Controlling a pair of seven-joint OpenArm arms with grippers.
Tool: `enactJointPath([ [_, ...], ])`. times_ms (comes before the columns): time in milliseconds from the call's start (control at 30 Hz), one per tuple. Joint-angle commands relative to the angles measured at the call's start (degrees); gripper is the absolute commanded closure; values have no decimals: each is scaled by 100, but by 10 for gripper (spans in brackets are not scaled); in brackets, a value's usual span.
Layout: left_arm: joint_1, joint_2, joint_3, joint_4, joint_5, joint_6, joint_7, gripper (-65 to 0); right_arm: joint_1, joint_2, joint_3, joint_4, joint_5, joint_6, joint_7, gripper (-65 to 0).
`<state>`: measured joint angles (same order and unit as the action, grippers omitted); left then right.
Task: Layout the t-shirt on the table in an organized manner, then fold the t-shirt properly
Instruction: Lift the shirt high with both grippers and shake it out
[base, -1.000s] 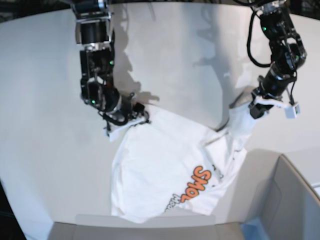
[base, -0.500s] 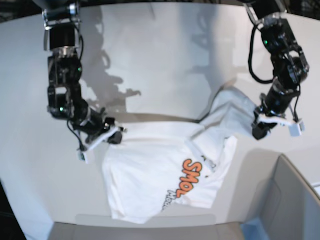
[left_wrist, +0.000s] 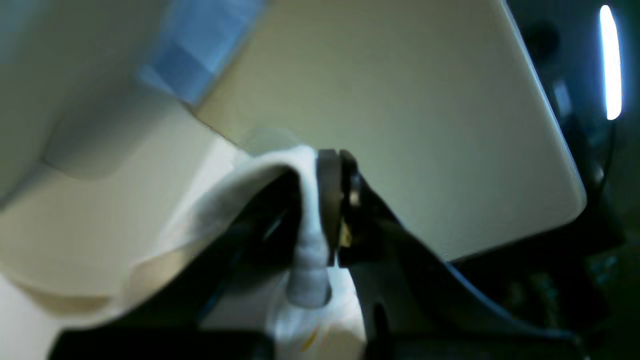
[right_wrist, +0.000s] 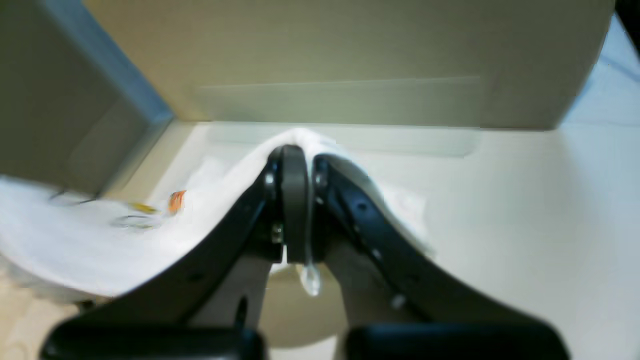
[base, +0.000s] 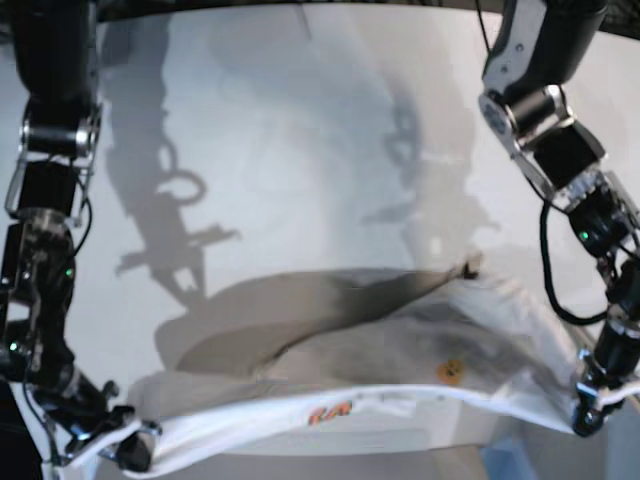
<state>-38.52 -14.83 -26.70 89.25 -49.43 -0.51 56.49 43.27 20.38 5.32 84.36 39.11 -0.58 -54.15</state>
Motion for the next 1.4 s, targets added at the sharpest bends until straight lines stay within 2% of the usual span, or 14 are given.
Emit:
enactJointPath([
  [0,-600,-86,72,-51,-204,-138,-168,0,495,67,35,-141,67,168,171,0],
  [133,-1682,-447,397,-1088,-196,-138,-282,0,1559,76,8,-1433,5,599,180,0],
  [233,-2271,-702,916,-2073,-196,-138,-783,0,2271,59,0,-2471,-329,933,400,0],
  [367,-2877,-939,1936,-3356,-196,-138,-1530,0,3036,15,-9,-3790,-1085,1311,1059,0],
  [567,-3589,-1009,3114,-4912,-196,-155,-2559,0,3153,-249,-9,-5565,-2140,1724,2184,0],
  [733,-3648,-1009,3536,-5440,-196,-173,-2893,0,3153,-337,-9,-6321,-2368,1733,2993,0],
  [833,-3648,-1009,3571,-5466,-196,-173,-2875,0,3153,-337,17,-6392,-2351,1733,3213,0],
  [1033,-3648,-1132,3536,-5185,-213,-173,-2524,0,3153,-390,26,-6198,-2342,1741,3274,0],
  [1133,-3648,-1431,3325,-4358,-319,-173,-2480,0,3153,-390,35,-5205,-2342,1838,3468,0],
  [1233,-3581,-1686,2797,-2925,-653,-173,-2084,0,3153,-372,35,-4001,-2263,2243,3512,0],
  [1300,-2965,-1757,2542,-1906,-872,-146,-1574,0,3153,-293,35,-3350,-1973,2313,3204,0],
  [1367,-2192,-1739,2243,-965,-1066,-138,-1073,0,3153,-117,17,-2699,-1612,2313,2378,0],
])
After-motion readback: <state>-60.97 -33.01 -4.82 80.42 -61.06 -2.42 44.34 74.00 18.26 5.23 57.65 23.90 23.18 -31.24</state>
